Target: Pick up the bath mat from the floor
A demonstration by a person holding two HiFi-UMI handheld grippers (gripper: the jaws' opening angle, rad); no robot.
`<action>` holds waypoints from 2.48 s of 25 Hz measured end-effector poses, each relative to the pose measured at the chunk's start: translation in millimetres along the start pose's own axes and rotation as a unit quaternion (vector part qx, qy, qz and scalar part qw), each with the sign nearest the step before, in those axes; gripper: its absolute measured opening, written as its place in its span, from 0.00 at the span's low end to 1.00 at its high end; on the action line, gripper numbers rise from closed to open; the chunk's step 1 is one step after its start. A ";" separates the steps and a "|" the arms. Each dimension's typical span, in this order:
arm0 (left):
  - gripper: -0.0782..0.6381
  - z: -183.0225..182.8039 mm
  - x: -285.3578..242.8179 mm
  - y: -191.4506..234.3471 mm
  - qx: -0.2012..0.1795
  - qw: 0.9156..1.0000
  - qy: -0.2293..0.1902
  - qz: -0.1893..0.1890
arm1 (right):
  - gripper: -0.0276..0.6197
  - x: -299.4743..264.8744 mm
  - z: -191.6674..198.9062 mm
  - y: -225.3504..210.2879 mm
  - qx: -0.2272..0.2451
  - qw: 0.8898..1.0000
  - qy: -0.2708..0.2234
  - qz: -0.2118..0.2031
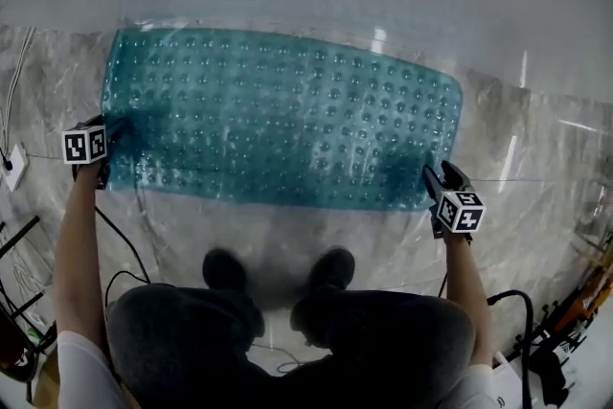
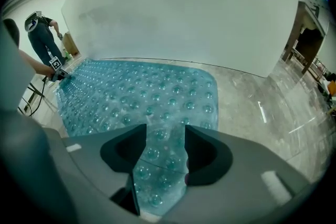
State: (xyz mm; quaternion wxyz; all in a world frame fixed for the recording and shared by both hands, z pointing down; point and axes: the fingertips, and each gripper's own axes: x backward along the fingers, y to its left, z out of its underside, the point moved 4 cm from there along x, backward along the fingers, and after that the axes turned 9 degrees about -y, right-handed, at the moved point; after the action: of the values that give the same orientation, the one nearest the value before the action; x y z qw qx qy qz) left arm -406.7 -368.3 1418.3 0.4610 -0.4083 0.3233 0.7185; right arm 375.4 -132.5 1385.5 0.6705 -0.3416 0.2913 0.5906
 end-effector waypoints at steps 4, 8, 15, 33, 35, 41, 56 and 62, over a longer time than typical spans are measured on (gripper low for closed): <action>0.35 -3.4 0.3 -22.0 -0.016 1.000 -0.015 0.015 | 0.46 -5.3 4.4 -20.0 -0.008 1.000 0.011 0.016; 0.17 -6.2 9.7 -44.3 -0.057 0.998 -0.021 0.021 | 0.53 -14.4 7.0 -43.9 -0.016 0.999 0.018 0.029; 0.14 -15.7 40.6 -70.1 -0.064 0.995 -0.049 0.063 | 0.70 -35.7 12.7 -74.0 -0.062 0.997 0.044 0.025; 0.14 -19.8 65.3 -127.1 -0.066 0.993 -0.068 0.065 | 0.11 -16.1 -16.1 -18.0 -0.011 0.996 0.061 -0.061; 0.14 -26.5 74.9 -127.8 -0.058 0.993 -0.067 0.078 | 0.10 -2.5 -28.2 -9.2 -0.031 0.994 0.059 -0.088; 0.13 -53.1 121.7 -143.0 -0.048 0.989 -0.067 0.126 | 0.09 38.3 -69.1 14.9 -0.098 0.985 0.051 -0.130; 0.13 -152.3 322.4 -257.8 -0.049 0.971 -0.059 0.227 | 0.08 226.2 -212.5 99.4 -0.143 0.974 0.032 -0.172; 0.13 -189.8 447.6 -286.6 -0.029 0.960 -0.078 0.267 | 0.08 348.1 -276.8 128.6 -0.201 0.961 0.010 -0.192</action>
State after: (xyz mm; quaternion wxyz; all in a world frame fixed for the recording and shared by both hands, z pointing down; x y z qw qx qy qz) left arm -194.5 -244.8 910.2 0.2639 -0.2629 0.3632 0.8540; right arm 297.7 -139.3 929.1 0.6858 -0.5247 0.1020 0.4939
